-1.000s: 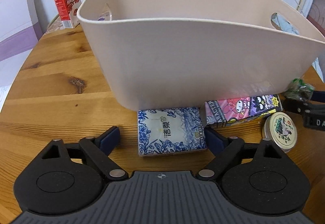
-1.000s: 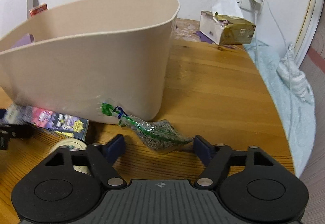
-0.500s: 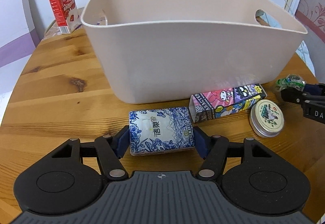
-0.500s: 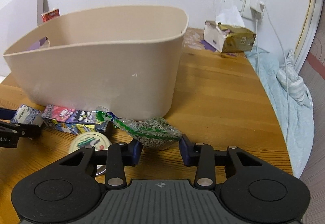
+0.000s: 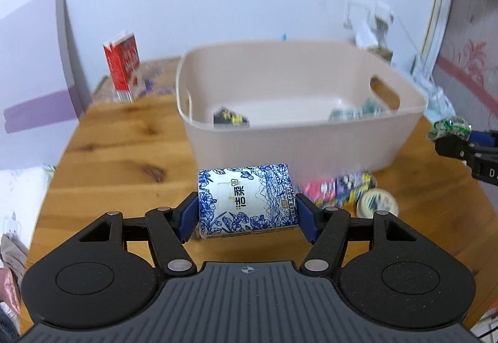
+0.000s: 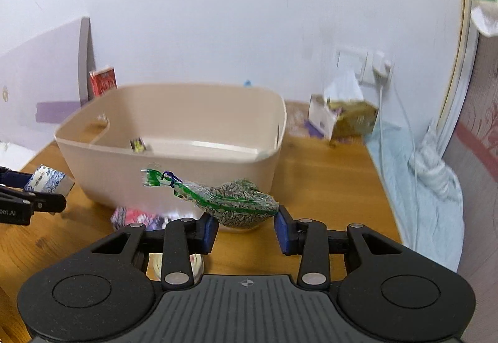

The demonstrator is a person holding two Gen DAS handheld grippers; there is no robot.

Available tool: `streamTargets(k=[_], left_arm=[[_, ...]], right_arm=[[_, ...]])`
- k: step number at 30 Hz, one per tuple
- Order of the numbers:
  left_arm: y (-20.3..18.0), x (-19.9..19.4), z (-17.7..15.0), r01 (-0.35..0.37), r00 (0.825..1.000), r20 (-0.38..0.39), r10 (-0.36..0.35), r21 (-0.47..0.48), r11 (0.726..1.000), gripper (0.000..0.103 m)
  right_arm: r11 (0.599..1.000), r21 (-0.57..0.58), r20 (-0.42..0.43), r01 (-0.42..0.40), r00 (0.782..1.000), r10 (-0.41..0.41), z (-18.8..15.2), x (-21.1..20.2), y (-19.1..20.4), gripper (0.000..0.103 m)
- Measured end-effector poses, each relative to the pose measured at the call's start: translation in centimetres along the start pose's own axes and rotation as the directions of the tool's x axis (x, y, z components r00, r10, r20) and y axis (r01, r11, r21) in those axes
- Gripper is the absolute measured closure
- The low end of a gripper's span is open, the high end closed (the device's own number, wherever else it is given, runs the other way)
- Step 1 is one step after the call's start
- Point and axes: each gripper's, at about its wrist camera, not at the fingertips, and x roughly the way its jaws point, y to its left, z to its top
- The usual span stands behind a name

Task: Organize objects
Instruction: 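Carry both held items into the basket and release them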

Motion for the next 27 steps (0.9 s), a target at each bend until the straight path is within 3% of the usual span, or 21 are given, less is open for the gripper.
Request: streamTargets(k=[7, 13, 19, 27], left_arm=[[-0.1, -2.6, 2.8, 0.005, 0.995, 0.103, -0.005, 0.004, 1.0, 0.037], [-0.5, -2.0, 5.5, -0.013, 0.989, 0.148, 0.012, 0.004, 1.0, 0.037], [-0.8, 1.0, 8.1, -0.033, 0.99, 0.138, 0.036, -0.027, 0.999, 0.037], [-0.8, 6.9, 9.0, -0.055, 0.998, 0.03, 0.055, -0.016, 0.998, 0.037]], right_arm=[[1.0, -0.02, 0.093, 0.006, 0.996, -0.004, 2.7, -1.6, 0.5, 0.067], [1.0, -0.02, 0.142, 0.006, 0.99, -0.003, 5.0, -1.2, 1.1, 0.067], [1.0, -0.027, 0.129, 0.003, 0.992, 0.001, 6.9, 1.1, 1.6, 0.067], [0.999, -0.032, 0.065, 0.001, 0.998, 0.001, 7.5, 5.2, 1.8, 0.066]])
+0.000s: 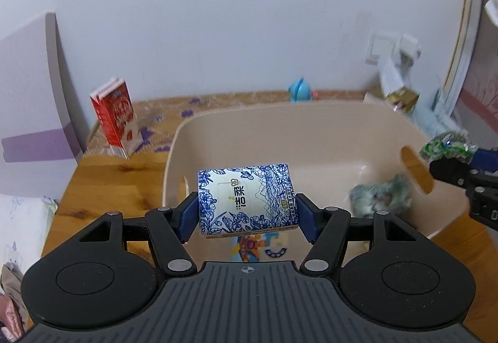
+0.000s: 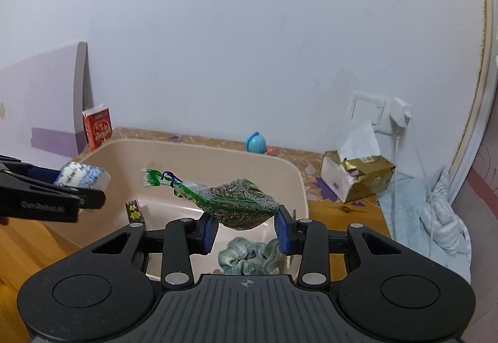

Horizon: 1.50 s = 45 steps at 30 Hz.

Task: Organize objects
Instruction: 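Carry both held items into the basket and release them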

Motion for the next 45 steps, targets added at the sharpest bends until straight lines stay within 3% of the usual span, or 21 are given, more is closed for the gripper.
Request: streamTargets(k=[5, 8, 13, 15, 16, 19, 21, 24, 33, 39, 45], left_arm=[[-0.3, 3.3, -0.5, -0.02, 0.997, -0.07, 0.021, 0.02, 1.0, 0.037], [-1.1, 3.8, -0.9, -0.035, 0.997, -0.063, 0.04, 0.077, 0.996, 0.037], [-1.3, 4.2, -0.8, -0.026, 0.997, -0.074, 0.033, 0.084, 0.996, 0.037], [-1.1, 4.1, -0.8, -0.02, 0.997, -0.071, 0.025, 0.079, 0.997, 0.037], [-1.1, 4.1, -0.7, -0.014, 0.997, -0.07, 0.019, 0.076, 0.997, 0.037], [-0.8, 3.8, -0.6, -0.002, 0.998, -0.066, 0.006, 0.062, 0.998, 0.034], [-0.7, 3.3, -0.5, -0.011, 0.998, -0.055, 0.014, 0.053, 0.999, 0.022], [-0.5, 1.9, -0.6, -0.005, 1.0, -0.024, 0.006, 0.044, 0.999, 0.016], [-0.6, -2.4, -1.5, 0.001, 0.999, 0.037, -0.003, 0.043, 0.999, 0.014], [-0.8, -4.3, -3.1, 0.009, 0.999, 0.044, -0.011, 0.046, 0.999, 0.014], [-1.1, -4.9, -5.2, 0.024, 1.0, 0.017, -0.024, 0.036, 0.999, 0.014]], right_arm=[[1.0, -0.013, -0.068, -0.004, 0.998, 0.003, -0.2, 2.6, 0.1, 0.066], [1.0, -0.013, -0.1, -0.004, 0.995, 0.002, -0.6, 3.7, 0.2, 0.066], [1.0, -0.023, -0.141, -0.007, 0.99, 0.004, -1.1, 4.7, 0.2, 0.065], [1.0, -0.023, -0.148, -0.005, 0.989, 0.001, -1.3, 4.8, 0.2, 0.061], [1.0, -0.022, -0.15, -0.005, 0.989, 0.002, -1.3, 4.7, 0.2, 0.053], [1.0, -0.02, -0.139, -0.011, 0.99, 0.008, -1.2, 4.2, 0.1, 0.048], [1.0, -0.021, -0.127, -0.005, 0.992, 0.002, -1.2, 3.5, 0.2, 0.039], [1.0, -0.012, -0.1, 0.006, 0.995, -0.007, -1.0, 2.3, 0.1, 0.024], [1.0, 0.018, -0.041, 0.013, 0.999, -0.012, -1.6, -1.8, -0.1, 0.002], [0.999, 0.034, -0.049, -0.004, 0.999, 0.005, -3.8, -3.5, 0.4, 0.0], [0.999, 0.046, -0.125, -0.016, 0.992, 0.022, -7.1, -2.8, 1.1, 0.0]])
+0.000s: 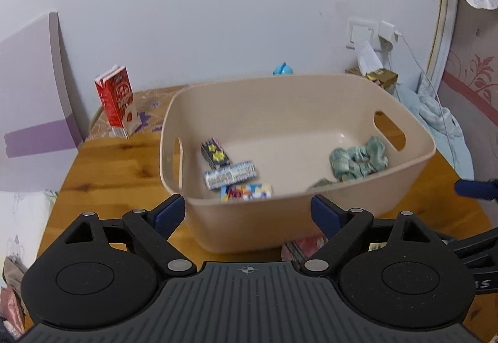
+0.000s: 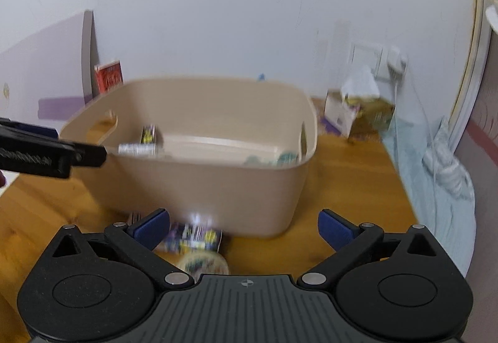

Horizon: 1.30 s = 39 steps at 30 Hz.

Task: Organize objects
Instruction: 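Carry both held items into the basket and release them, then grasp the round tin with the right tool while the left grasps the pink character box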

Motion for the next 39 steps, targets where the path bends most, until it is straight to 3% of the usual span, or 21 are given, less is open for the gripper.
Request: streamTargets(k=[10, 17, 25, 32, 39], left_arm=[[-0.8, 2.6, -3.6, 0.0, 0.995, -0.1, 0.002, 0.024, 1.0, 0.014], [-1.6, 5.0, -4.8, 0.038, 0.985, -0.171, -0.037, -0.002, 0.999, 0.014], [-4.3, 5.9, -4.6, 0.066, 0.986, -0.155, -0.067, -0.009, 0.998, 0.014], [-6.1, 6.5, -4.7, 0.019, 0.991, -0.132, -0.032, -0.097, 0.995, 0.014], [-9.2, 7.0, -4.5, 0.0, 0.993, -0.122, -0.011, -0.09, 0.996, 0.014]], right_arm=[[0.999, 0.002, -0.114, -0.049, 0.992, 0.049, -3.0, 3.6, 1.6, 0.0], [1.0, -0.014, -0.148, -0.008, 0.989, 0.006, -4.1, 5.7, 1.6, 0.0], [0.999, 0.032, -0.143, 0.022, 0.99, -0.017, -4.2, 5.8, -1.4, 0.0], [0.999, 0.038, -0.135, 0.038, 0.99, -0.032, -4.5, 5.5, -3.4, 0.0], [0.999, 0.03, -0.131, 0.037, 0.991, -0.032, -4.9, 5.2, -4.7, 0.0]])
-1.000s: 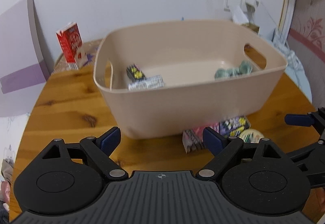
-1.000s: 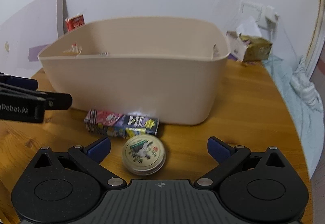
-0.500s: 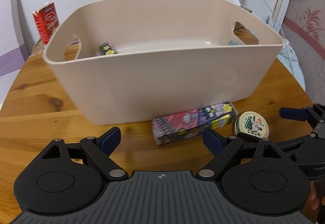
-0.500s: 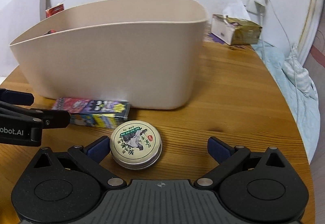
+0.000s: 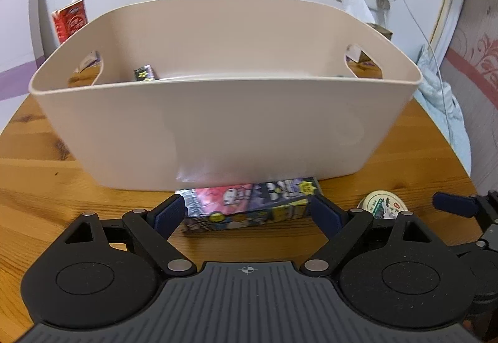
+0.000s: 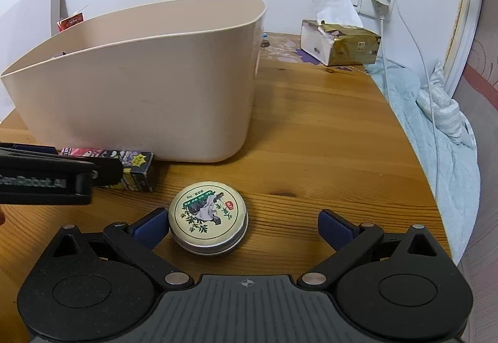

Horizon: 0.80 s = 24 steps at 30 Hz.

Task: Organize objects
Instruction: 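Grasp the round tin with the right tool while the left grasps the pink character box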

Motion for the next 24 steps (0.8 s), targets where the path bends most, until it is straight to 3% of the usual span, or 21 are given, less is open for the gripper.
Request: streamTargets(k=[4, 7, 12, 18, 24], left_arm=[[-1.3, 0.5, 0.6, -0.058, 0.998, 0.023, 0.058, 0.017, 0.998, 0.011], [-1.8, 0.9, 1.0, -0.113, 0.992, 0.048, 0.114, -0.021, 0.993, 0.009], [-1.9, 1.1, 1.1, -0.145, 0.986, 0.07, 0.148, -0.046, 0.988, 0.001], [-0.7, 0.2, 0.6, -0.123, 0.987, 0.103, 0.12, 0.025, 0.992, 0.001], [2.8, -1.3, -0.4, -0.028, 0.998, 0.064, 0.025, 0.046, 0.999, 0.001]], right_arm=[[1.0, -0.004, 0.005, 0.001, 1.0, -0.001, -0.1, -0.1, -0.7, 0.0], [1.0, 0.002, -0.001, -0.016, 1.0, 0.016, -0.2, 0.1, -0.9, 0.0], [1.0, -0.028, -0.016, -0.006, 1.0, 0.005, -0.1, 0.6, -0.6, 0.0], [1.0, -0.026, -0.014, -0.01, 1.0, 0.009, -0.3, 0.5, -0.3, 0.0], [1.0, -0.014, -0.013, -0.009, 1.0, 0.008, -0.5, 0.2, -0.5, 0.0]])
